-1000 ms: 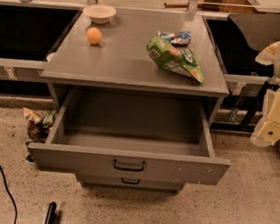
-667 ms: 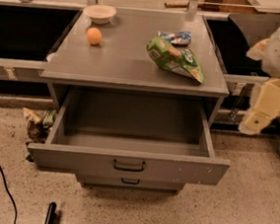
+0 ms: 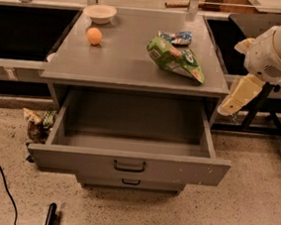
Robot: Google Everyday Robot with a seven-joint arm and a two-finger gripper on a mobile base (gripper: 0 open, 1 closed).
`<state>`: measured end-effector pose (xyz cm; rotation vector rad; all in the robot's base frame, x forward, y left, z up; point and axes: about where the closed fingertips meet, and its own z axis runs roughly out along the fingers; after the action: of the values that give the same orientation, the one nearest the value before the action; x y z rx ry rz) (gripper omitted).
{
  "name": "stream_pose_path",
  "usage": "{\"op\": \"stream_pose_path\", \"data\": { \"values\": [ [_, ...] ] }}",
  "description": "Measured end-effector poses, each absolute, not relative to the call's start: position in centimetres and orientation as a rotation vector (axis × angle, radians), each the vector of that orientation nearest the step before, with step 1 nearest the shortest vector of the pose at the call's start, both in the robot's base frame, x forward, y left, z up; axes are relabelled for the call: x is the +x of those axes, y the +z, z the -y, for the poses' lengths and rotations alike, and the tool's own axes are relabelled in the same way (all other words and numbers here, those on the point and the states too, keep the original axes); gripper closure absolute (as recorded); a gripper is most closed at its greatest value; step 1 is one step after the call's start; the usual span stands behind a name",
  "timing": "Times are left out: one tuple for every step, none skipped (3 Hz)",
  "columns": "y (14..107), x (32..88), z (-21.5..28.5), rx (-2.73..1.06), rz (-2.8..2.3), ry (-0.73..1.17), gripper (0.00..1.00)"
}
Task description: Place green rice chip bag into top drawer
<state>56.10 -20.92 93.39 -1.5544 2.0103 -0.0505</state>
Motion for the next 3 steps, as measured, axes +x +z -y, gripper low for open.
{"op": "stream_pose_path", "data": {
  "values": [
    [93.4, 56.1, 20.9, -1.555, -2.01, -0.05, 0.0],
    [92.7, 58.6, 19.1, -1.575, -1.965, -0.039, 0.0],
    [91.2, 62.8, 16.6, -1.62, -1.919, -0.019, 0.0]
  ]
}}
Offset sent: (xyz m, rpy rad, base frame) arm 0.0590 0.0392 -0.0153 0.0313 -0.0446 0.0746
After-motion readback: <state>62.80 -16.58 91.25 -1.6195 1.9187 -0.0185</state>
